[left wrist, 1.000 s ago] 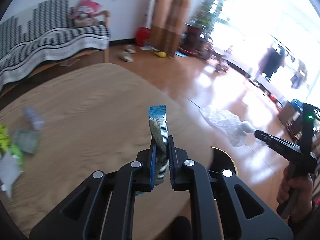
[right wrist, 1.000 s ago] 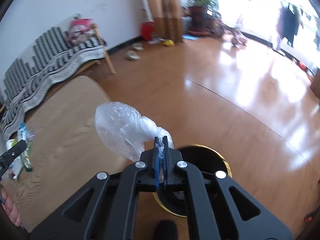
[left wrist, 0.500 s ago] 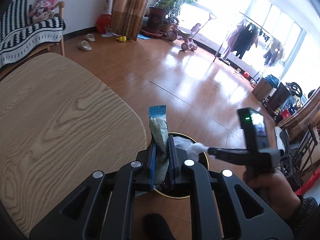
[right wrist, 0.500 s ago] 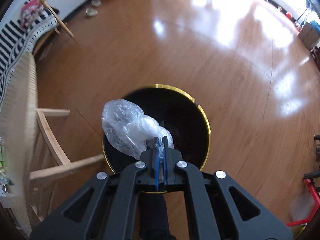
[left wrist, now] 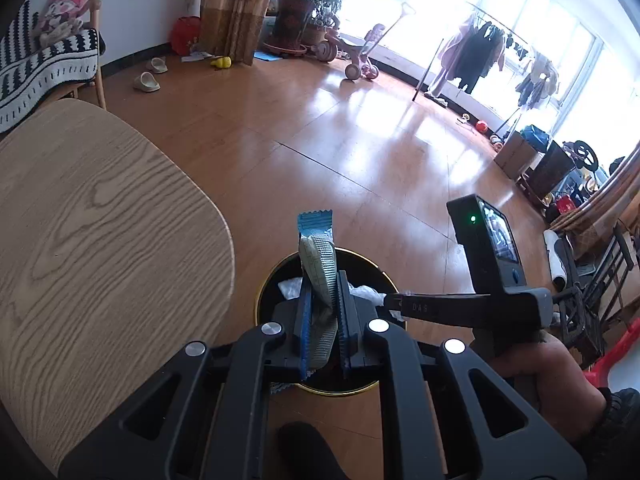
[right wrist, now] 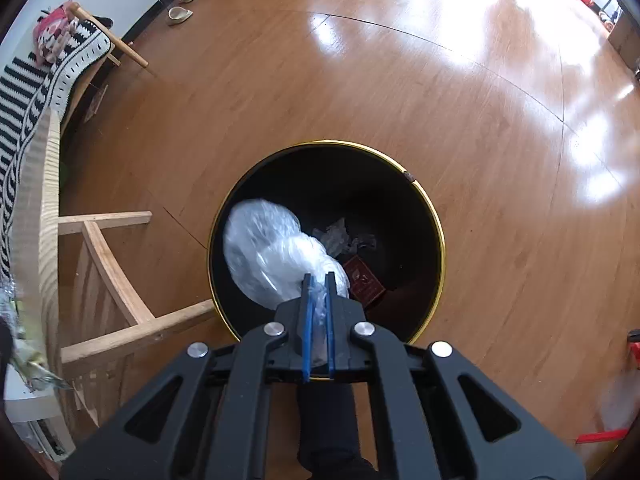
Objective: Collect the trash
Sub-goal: 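Carry both items to the black bin and open both tools to drop them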
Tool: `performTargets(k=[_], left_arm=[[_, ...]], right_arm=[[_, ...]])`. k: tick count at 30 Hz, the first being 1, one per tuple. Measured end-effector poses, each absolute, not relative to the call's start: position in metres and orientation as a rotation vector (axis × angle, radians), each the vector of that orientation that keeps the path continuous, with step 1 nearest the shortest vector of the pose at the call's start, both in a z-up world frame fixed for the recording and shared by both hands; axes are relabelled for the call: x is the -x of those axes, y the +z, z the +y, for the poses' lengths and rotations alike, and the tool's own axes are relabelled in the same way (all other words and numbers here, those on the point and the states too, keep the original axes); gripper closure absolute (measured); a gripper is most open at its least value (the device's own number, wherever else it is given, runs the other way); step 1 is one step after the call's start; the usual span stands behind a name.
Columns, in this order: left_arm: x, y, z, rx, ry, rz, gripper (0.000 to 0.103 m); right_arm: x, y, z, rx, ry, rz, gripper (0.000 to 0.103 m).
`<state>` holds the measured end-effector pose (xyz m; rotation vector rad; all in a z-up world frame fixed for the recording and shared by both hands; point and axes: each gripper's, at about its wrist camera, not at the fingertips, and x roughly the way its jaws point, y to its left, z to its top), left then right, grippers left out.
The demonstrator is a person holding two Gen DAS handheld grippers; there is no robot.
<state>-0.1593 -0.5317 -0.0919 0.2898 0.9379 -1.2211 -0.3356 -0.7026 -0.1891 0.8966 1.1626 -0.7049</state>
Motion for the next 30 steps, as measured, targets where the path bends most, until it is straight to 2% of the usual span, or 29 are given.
performTargets(k=[3,4,5,7,24,26,28,29,30], left_arm=[[0.163,-0.097,-0.539,-0.298,-1.228,0.945,0.093],[0.165,-0.099,-0.541,-0.302,-1.229,0.947,0.093],[0.166,-0.100,-0.542,-0.302,-1.230,0.949,0.093],[0.168,-0.104,-0.546,-0.306,-1.230,0.955,0.093],[0.179,-0.133,-0.574,-0.300,-1.336,1.012,0.091],[0.181,-0.135,-0.577,-0.298,-1.339,1.016,0.081],[0.181,-0.134,-0.576,-0.292,-1.346,1.011,0.035],[0.181,-0.132,-0.574,-0.282,-1.341,0.988,0.030],[0.182,-0.130,-0.573,-0.279,-1.340,0.973,0.030]], right_arm=[[0.339,-0.187,-0.707,-0.926,-0.700,1.136,0.097],[0.341,-0.186,-0.707,-0.934,-0.698,1.127,0.090],[0.343,-0.185,-0.708,-0.938,-0.698,1.118,0.064],[0.347,-0.177,-0.711,-0.924,-0.717,1.085,0.018],[0.390,-0.138,-0.722,-0.976,-0.877,0.894,0.018],[0.392,-0.135,-0.721,-0.970,-0.878,0.882,0.018],[0.392,-0.132,-0.721,-0.958,-0.883,0.872,0.018],[0.392,-0.131,-0.721,-0.954,-0.882,0.867,0.018],[0.392,-0.130,-0.721,-0.952,-0.880,0.861,0.018]])
